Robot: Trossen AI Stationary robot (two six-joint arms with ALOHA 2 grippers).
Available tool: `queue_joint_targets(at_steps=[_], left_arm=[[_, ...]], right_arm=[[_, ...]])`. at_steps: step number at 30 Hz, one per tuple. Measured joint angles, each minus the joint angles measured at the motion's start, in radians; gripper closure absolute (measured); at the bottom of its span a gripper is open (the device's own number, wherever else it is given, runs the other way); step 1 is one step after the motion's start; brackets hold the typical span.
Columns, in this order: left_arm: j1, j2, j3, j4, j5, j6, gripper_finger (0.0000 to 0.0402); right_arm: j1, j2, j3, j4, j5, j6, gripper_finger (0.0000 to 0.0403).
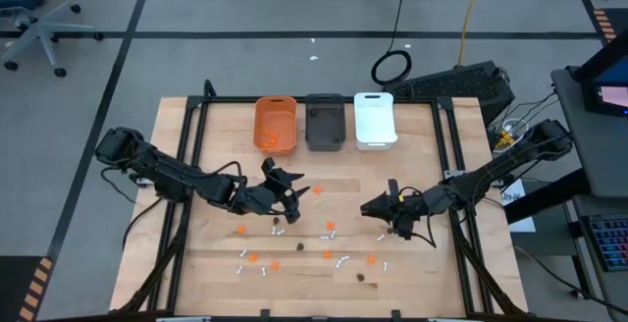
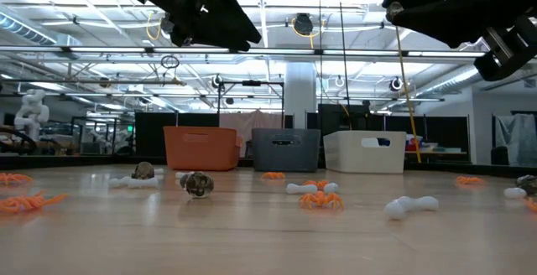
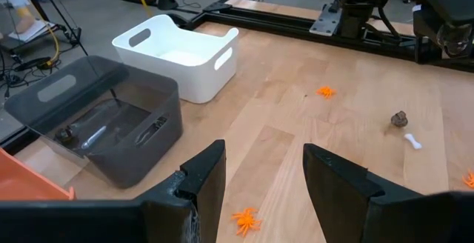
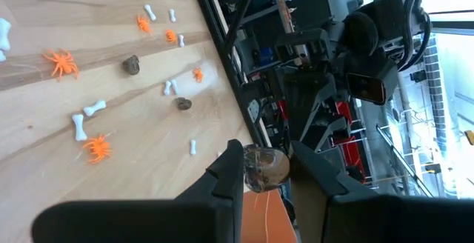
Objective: Sort Halloween decoration
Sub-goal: Put the black skull toy into the black bin
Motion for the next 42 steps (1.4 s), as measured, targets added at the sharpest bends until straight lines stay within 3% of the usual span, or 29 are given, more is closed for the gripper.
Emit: queue_joint_targets(at_steps=[5,13,31,42], left_arm=[[0.0,0.0,0.0,0.0,0.0,0.0,0.0222],[0.0,0.0,0.0,0.0,0.0,0.0,0.0222],[0.0,0.0,0.0,0.0,0.0,0.0,0.0222],[-0.01,0.0,0.0,-0.001,0.053,-0.021,0.0222]], right_arm=[[0.0,0.0,0.0,0.0,0.0,0.011,0.0344],[0.0,0.0,0.0,0.0,-0.003,0.186,0.0344],[0.0,0.0,0.0,0.002,-0.003,0.749,0.0338],[0.0,0.0,0.0,0.1,-0.003,1.142,0.0338]])
